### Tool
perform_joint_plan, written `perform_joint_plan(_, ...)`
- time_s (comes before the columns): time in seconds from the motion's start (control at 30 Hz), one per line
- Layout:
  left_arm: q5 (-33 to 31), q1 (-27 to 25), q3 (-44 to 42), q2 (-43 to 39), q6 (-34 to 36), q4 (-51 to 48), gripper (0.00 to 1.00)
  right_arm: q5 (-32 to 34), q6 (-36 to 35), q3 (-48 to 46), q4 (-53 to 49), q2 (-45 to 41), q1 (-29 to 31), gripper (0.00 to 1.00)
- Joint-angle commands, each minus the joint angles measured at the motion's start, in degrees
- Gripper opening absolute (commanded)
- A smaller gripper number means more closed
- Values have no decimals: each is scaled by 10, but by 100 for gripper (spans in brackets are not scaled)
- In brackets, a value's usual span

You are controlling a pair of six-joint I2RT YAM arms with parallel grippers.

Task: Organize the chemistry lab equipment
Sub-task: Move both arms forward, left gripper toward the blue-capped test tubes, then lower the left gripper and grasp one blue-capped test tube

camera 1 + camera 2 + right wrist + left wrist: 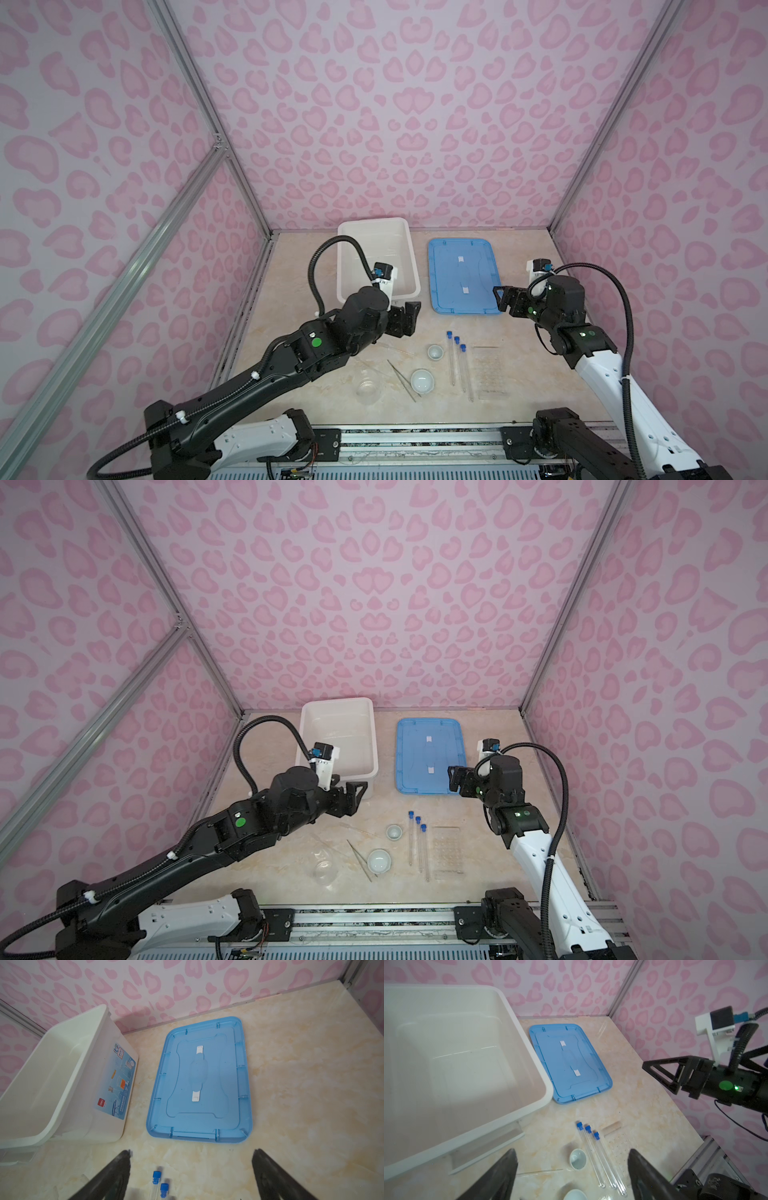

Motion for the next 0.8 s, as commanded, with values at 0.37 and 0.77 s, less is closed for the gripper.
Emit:
perform_joint_plan(0.37,44,-106,136,332,-112,-61,55,8,1,-14,-77,-16,-10,93)
perform_joint_plan(0.77,76,-122,166,452,-144,-76,42,-18,14,-29,-68,-22,-16,93)
